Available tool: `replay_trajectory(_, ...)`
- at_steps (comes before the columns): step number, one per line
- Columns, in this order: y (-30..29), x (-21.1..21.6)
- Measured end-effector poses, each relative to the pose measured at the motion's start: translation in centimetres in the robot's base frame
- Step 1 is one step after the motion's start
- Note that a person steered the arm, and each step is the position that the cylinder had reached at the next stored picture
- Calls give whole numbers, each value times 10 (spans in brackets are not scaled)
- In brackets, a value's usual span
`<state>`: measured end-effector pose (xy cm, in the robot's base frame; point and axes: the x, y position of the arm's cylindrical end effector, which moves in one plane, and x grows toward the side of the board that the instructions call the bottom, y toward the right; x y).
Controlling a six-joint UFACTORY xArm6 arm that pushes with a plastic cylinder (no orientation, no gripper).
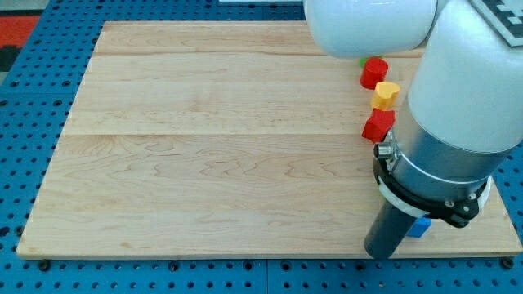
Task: Move blue cube towards bottom right
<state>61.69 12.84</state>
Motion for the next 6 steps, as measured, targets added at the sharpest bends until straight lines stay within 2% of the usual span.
replay_trajectory(5,2,-6)
replay_trajectory(6,57,-29)
